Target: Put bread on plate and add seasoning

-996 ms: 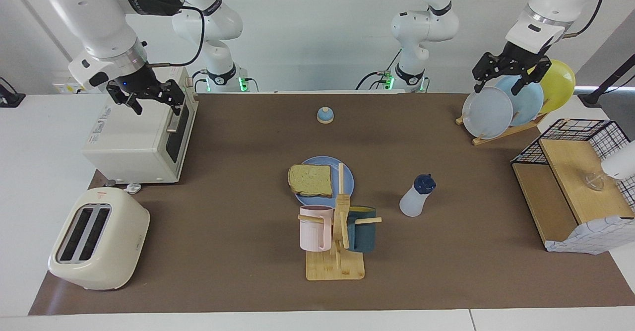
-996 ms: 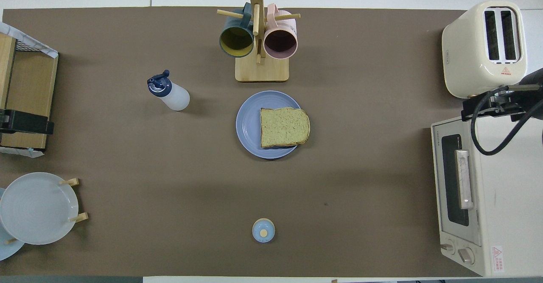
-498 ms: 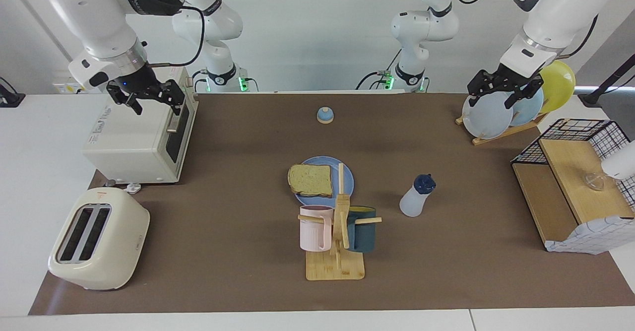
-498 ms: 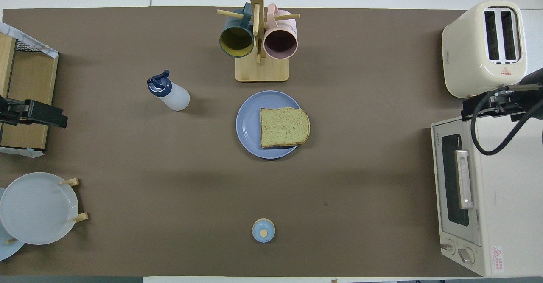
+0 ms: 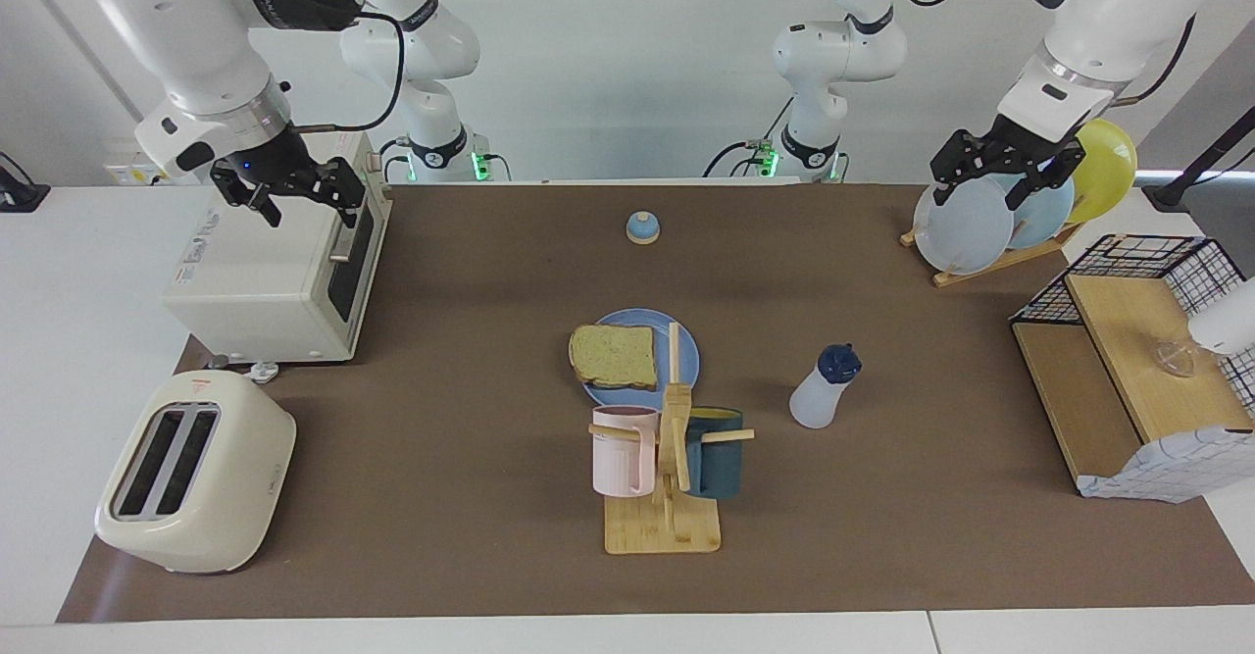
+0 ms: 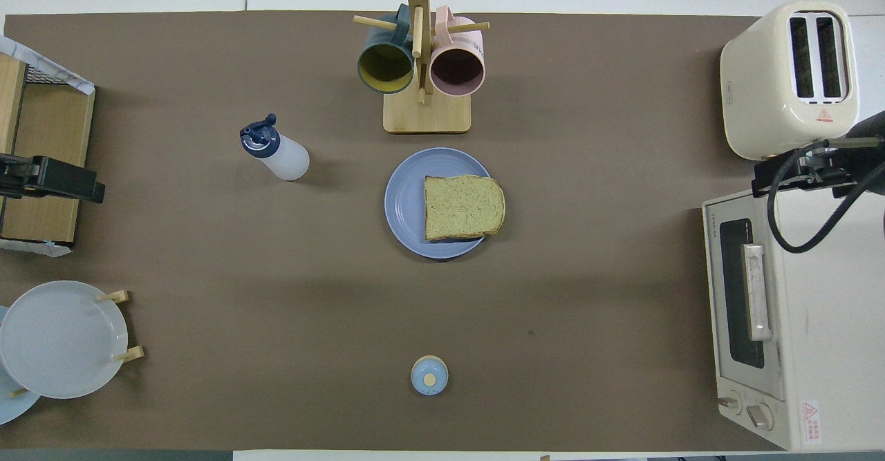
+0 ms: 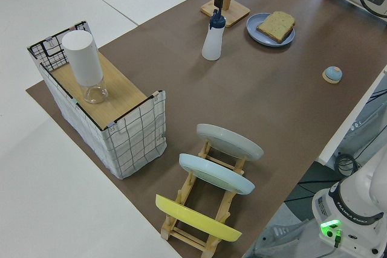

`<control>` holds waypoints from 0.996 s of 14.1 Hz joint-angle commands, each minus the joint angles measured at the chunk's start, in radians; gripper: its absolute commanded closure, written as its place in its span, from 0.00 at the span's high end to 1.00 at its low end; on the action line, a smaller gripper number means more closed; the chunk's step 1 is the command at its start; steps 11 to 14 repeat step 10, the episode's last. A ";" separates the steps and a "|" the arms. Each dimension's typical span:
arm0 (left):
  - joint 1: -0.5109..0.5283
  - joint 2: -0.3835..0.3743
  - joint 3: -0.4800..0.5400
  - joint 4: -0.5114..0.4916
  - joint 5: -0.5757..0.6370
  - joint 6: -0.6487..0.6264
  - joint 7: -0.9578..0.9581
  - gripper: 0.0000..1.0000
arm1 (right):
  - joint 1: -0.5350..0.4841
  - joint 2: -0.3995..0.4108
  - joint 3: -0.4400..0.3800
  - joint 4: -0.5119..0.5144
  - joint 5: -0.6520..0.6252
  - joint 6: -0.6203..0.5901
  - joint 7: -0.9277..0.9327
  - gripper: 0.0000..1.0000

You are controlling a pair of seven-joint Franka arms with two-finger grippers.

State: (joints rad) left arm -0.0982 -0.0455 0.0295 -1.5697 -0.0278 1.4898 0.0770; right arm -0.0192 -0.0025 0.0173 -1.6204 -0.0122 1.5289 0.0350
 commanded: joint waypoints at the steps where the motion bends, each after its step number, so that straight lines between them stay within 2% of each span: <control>1: 0.005 -0.005 -0.006 0.008 -0.004 -0.034 0.006 1.00 | -0.010 -0.007 0.004 0.002 0.020 -0.006 -0.021 1.00; 14: 0.012 -0.005 -0.010 -0.021 -0.001 -0.006 0.012 1.00 | -0.010 -0.007 0.004 0.002 0.020 -0.006 -0.021 1.00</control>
